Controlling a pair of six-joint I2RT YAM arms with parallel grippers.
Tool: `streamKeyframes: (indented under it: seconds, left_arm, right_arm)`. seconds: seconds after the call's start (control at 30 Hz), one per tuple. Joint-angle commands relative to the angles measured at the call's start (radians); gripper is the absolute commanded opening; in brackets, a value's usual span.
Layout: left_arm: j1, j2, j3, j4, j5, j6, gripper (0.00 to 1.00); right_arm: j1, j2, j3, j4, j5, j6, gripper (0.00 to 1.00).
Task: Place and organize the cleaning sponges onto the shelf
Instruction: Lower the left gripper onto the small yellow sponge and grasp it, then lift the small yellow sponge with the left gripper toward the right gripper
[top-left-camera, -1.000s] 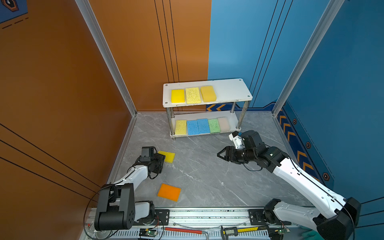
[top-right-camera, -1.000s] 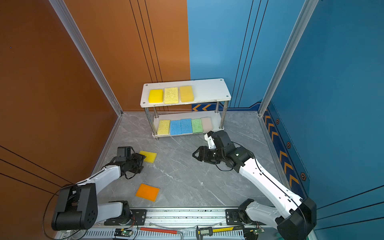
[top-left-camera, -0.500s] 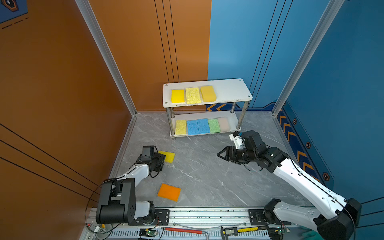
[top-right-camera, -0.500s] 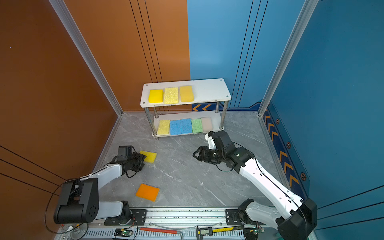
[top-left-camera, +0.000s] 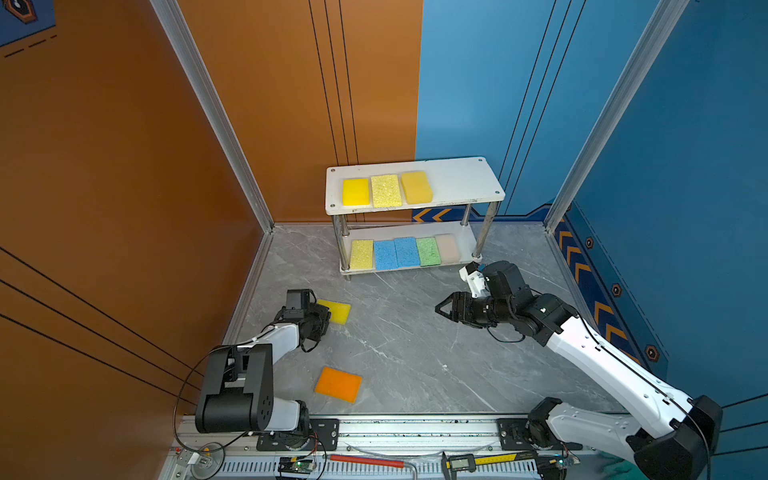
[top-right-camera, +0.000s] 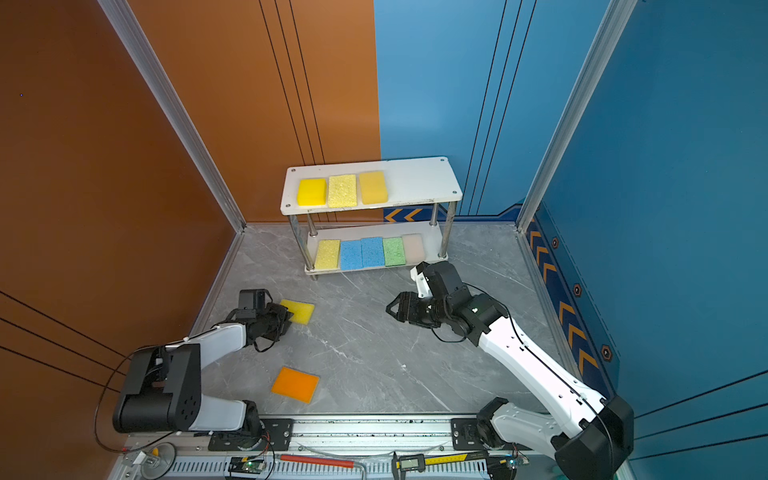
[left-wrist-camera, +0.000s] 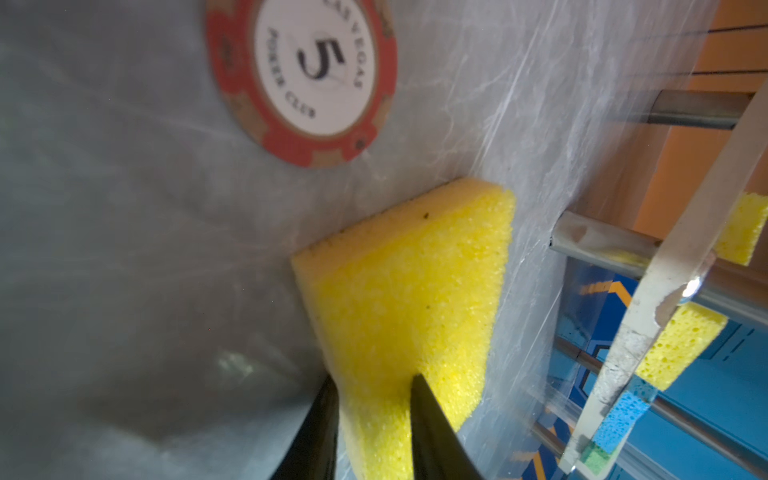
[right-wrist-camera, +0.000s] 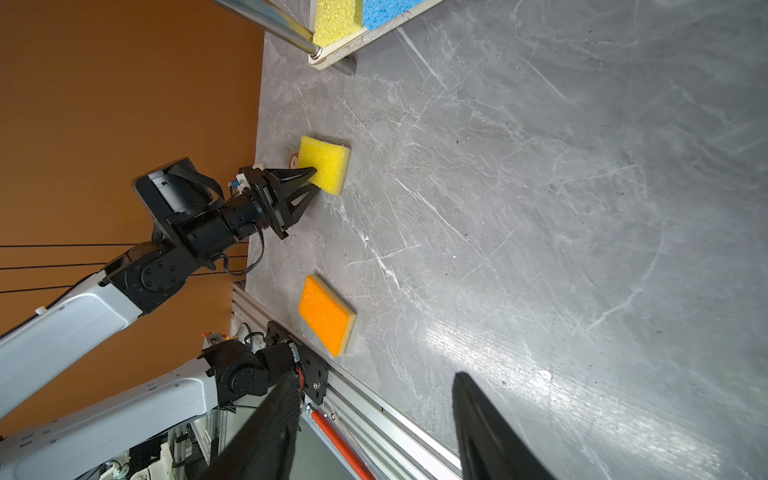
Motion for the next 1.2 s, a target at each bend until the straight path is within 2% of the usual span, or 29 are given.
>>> streamKeyframes:
  seconds: [0.0,0.4,0.57,0.63,0.77,0.87,0.9,0.97,1.0,1.17]
  left_arm:
    - [-0.002,0.050,0.001,-0.051,0.015,0.026,0.20]
    - [0.005,0.022,0.011,-0.088,0.058,0.113,0.01]
    - [0.005,-0.035,0.046,-0.180,0.089,0.204,0.00]
    - [0.005,-0.062,0.054,-0.204,0.119,0.235,0.00]
    - [-0.006,-0.150,0.023,-0.211,0.178,0.260,0.00]
    - [-0.031,-0.230,-0.010,-0.214,0.238,0.281,0.01]
    - [-0.044,-0.260,-0.018,-0.225,0.254,0.291,0.01]
    - [-0.076,-0.320,-0.025,-0.293,0.273,0.317,0.01]
    - [-0.097,-0.352,-0.028,-0.325,0.276,0.333,0.01]
    - [-0.223,-0.472,-0.058,-0.395,0.286,0.337,0.01]
  right_arm:
    - [0.005,0.011,0.003,-0.009,0.030,-0.001,0.60]
    - [0.003,0.017,0.008,-0.006,0.041,-0.002,0.61]
    - [0.003,0.028,0.016,-0.007,0.043,-0.006,0.63]
    - [0.003,0.035,0.018,-0.007,0.043,-0.007,0.67]
    - [0.005,0.051,0.013,-0.013,0.058,-0.001,0.67]
    - [0.004,0.070,-0.001,-0.053,0.096,0.011,0.67]
    - [0.005,0.078,-0.011,-0.068,0.107,0.017,0.72]
    - [0.005,0.092,-0.042,-0.078,0.106,0.032,0.74]
    - [0.005,0.099,-0.059,-0.078,0.099,0.039,0.78]
    - [0.013,0.123,-0.106,-0.078,0.084,0.031,0.84]
